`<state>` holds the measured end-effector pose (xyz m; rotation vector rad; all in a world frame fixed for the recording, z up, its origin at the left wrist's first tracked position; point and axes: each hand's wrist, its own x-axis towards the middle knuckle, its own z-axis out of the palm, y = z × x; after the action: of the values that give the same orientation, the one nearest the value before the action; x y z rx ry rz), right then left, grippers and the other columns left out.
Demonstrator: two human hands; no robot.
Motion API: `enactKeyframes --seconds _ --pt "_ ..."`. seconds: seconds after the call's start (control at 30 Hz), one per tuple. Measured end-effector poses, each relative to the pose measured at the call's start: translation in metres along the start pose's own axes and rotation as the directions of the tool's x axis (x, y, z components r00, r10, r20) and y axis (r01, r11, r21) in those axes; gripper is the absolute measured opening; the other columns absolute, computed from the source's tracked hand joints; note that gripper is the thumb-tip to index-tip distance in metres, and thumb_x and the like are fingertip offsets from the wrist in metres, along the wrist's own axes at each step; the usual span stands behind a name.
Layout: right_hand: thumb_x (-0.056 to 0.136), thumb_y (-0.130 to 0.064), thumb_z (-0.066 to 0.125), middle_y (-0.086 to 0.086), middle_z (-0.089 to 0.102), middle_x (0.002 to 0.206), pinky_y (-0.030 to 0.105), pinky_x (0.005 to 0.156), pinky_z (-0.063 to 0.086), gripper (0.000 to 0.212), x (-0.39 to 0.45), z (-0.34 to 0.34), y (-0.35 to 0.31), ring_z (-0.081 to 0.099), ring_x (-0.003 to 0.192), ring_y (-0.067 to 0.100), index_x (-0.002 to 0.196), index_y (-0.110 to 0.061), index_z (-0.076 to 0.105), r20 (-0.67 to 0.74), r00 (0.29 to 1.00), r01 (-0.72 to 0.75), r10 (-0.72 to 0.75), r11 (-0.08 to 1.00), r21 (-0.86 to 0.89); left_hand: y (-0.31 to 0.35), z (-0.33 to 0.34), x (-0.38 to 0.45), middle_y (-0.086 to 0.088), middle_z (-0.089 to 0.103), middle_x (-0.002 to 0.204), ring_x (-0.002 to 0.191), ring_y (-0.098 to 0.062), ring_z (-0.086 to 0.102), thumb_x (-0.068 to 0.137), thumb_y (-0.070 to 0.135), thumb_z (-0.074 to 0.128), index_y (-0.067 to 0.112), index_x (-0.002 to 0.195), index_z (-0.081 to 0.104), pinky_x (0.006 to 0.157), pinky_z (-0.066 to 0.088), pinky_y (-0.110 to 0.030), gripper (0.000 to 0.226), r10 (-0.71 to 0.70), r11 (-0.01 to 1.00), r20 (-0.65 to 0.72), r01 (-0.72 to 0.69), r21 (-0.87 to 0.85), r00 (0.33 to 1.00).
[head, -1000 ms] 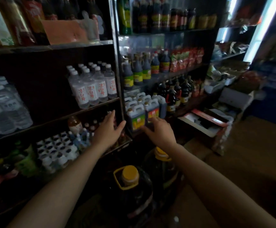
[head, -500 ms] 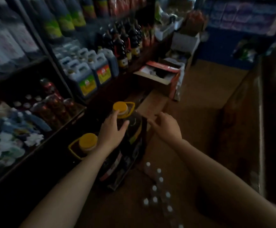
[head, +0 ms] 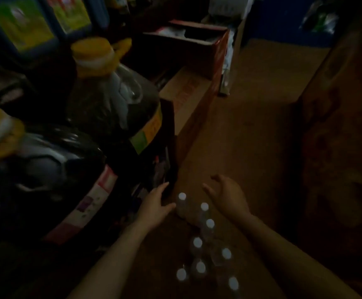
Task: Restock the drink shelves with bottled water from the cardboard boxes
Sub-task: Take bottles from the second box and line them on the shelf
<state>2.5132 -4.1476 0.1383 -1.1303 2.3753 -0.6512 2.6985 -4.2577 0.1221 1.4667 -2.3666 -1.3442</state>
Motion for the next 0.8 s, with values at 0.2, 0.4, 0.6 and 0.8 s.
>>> enactKeyframes --seconds 0.2,0.4,0.6,0.8 --pt "0.089 -0.055 0.053 -0.003 0.056 0.129 0.034 0.097 0.047 0.052 0.042 0.109 0.075 0.052 0.117 0.012 0.132 -0.026 0.050 -0.019 0.999 0.049 -0.048 0.999 0.018 -0.091 0.086 0.084 -0.003 0.027 0.154 0.139 -0.021 0.031 0.080 0.025 0.074 0.025 0.149 0.022 0.111 0.031 -0.036 0.087 -0.024 0.998 0.027 0.026 -0.065 0.999" --pt "0.090 -0.055 0.054 -0.001 0.056 0.132 0.028 0.096 0.044 0.055 0.061 0.162 0.108 0.052 0.118 0.013 0.134 -0.022 0.050 -0.065 0.995 0.078 -0.073 0.994 0.076 -0.125 0.135 0.143 -0.004 0.039 0.147 0.131 -0.022 0.041 0.076 0.009 0.075 0.023 0.147 0.030 0.107 0.038 -0.035 0.085 0.013 0.943 0.092 0.019 -0.333 0.996" --pt "0.089 -0.052 0.057 -0.003 0.053 0.134 0.023 0.088 0.043 0.058 0.057 0.162 0.116 0.052 0.117 0.011 0.137 -0.022 0.045 -0.073 0.997 0.047 -0.038 0.990 0.132 -0.128 0.157 0.158 -0.003 0.048 0.140 0.129 -0.023 0.045 0.078 0.013 0.075 0.020 0.142 0.038 0.109 0.037 -0.047 0.074 0.026 0.873 0.083 0.018 -0.488 0.996" --pt "0.086 -0.053 0.060 -0.001 0.055 0.131 0.027 0.088 0.047 0.063 0.055 0.146 0.105 0.054 0.115 0.013 0.138 -0.021 0.043 -0.108 0.994 0.036 -0.022 0.991 0.131 -0.133 0.157 0.150 -0.004 0.050 0.138 0.123 -0.020 0.050 0.082 0.022 0.070 0.021 0.135 0.048 0.105 0.042 -0.045 0.057 0.022 0.886 0.008 -0.016 -0.464 1.000"
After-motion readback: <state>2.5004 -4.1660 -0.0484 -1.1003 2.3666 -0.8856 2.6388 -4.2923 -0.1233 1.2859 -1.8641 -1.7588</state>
